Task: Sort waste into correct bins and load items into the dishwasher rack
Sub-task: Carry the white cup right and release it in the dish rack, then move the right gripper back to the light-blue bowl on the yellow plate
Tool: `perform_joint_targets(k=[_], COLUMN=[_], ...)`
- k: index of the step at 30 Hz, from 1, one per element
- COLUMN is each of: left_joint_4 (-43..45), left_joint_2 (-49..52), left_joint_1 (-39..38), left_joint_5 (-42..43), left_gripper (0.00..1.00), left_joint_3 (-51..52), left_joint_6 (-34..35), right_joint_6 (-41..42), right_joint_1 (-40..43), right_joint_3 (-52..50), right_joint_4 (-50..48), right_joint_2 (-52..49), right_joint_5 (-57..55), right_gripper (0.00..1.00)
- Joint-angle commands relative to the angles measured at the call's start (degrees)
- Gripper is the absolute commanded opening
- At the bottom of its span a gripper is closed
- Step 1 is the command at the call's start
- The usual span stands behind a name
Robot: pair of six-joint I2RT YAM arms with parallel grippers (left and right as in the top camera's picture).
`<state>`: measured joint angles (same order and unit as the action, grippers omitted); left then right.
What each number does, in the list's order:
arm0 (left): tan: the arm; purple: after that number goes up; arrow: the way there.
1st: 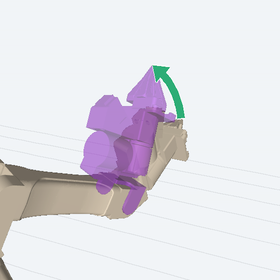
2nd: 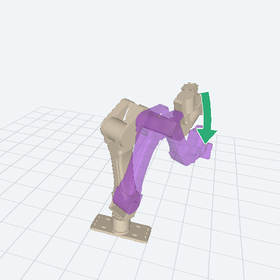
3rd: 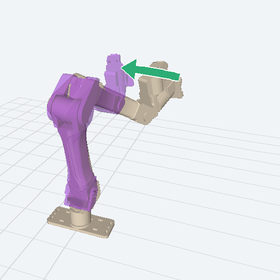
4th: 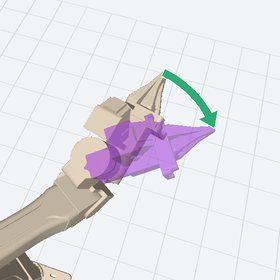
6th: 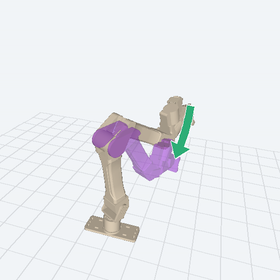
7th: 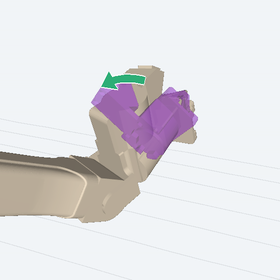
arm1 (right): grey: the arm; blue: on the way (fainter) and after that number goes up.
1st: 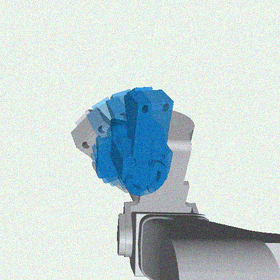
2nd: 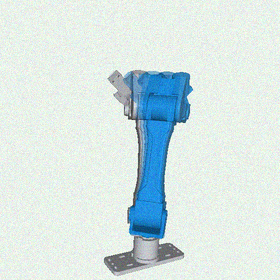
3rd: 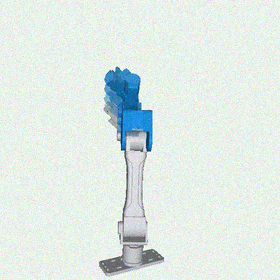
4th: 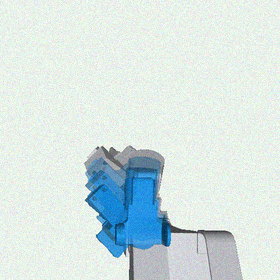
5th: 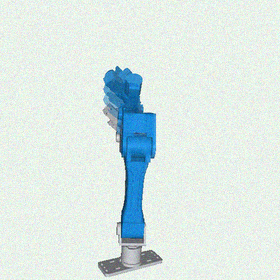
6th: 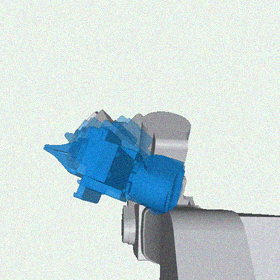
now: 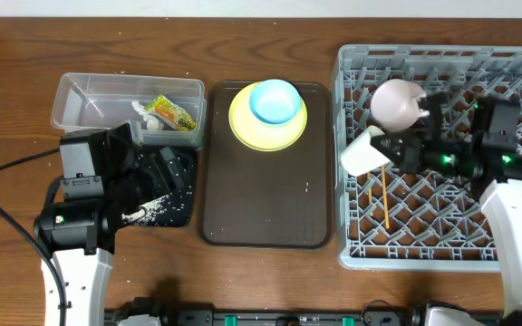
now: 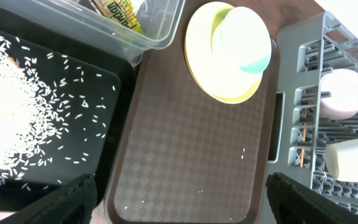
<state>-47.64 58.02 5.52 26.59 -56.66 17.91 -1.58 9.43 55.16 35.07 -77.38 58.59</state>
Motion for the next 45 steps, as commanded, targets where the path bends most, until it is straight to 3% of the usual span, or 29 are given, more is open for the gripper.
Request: perform_joint_targets(k=[1, 8, 30, 45], left_joint_4=[-0.02, -0.02, -0.02, -0.02], left_joint_2=[-0.04, -0.04, -0.04, -0.04], left_joint_1=[0.26, 0.24, 0.26, 0.24], left_joint_5=[-0.31, -0.31, -0.31, -0.31], left_gripper=[0.9, 0.9, 0.9, 0.9], left_joint_3=[-0.24, -0.24, -0.24, -0.24], left_joint_6=[-0.74, -0.74, -0.74, -0.74], right_joint_6=[3.21, 4.81, 4.72, 4.76], right_joint_1=[2.47, 3.89, 7.98, 9.84], right_joint_3=[-3.56, -9.22, -9.44, -9.46], right_joint_4=[-3.02, -10.54, -14.64, -9.99], right_joint_2=[0.26, -1.25, -11.39, -11.39], right_joint_5=[4.87, 5.33, 8.04, -7.85], right_gripper=[0.01, 0.01, 0.01, 0.01])
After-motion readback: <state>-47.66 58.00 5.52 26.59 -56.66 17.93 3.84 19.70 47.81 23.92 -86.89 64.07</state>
